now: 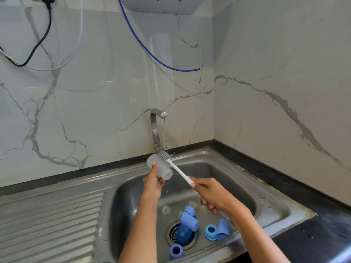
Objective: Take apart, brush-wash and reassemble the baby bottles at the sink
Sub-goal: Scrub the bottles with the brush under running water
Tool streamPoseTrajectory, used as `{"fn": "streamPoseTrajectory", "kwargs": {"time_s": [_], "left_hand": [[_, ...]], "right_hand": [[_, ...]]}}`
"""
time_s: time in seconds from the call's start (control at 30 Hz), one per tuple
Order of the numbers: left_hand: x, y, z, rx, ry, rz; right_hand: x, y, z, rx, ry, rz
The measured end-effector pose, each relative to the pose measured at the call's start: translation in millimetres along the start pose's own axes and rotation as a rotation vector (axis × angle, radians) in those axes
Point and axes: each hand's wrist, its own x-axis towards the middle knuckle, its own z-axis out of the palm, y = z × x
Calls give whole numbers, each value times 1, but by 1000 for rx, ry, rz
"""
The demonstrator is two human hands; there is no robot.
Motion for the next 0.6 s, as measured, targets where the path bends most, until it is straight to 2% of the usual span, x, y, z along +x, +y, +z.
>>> {"fn": "streamPoseTrajectory", "kwargs": {"time_s": [0.13, 0.4, 0.53, 0.6], "left_hand": [[7, 13, -16, -243, 45, -31], [-4, 4, 0, -58, -178, -138], [-3, 4, -3, -123, -105, -117], [0, 5, -5, -82, -65, -85]], "right_hand": [[-10, 2, -9, 68, -112, 52], [3, 2, 5, -2, 44, -26], [6, 3, 4, 14, 10, -12], [4, 5, 4, 1, 2, -13]]}}
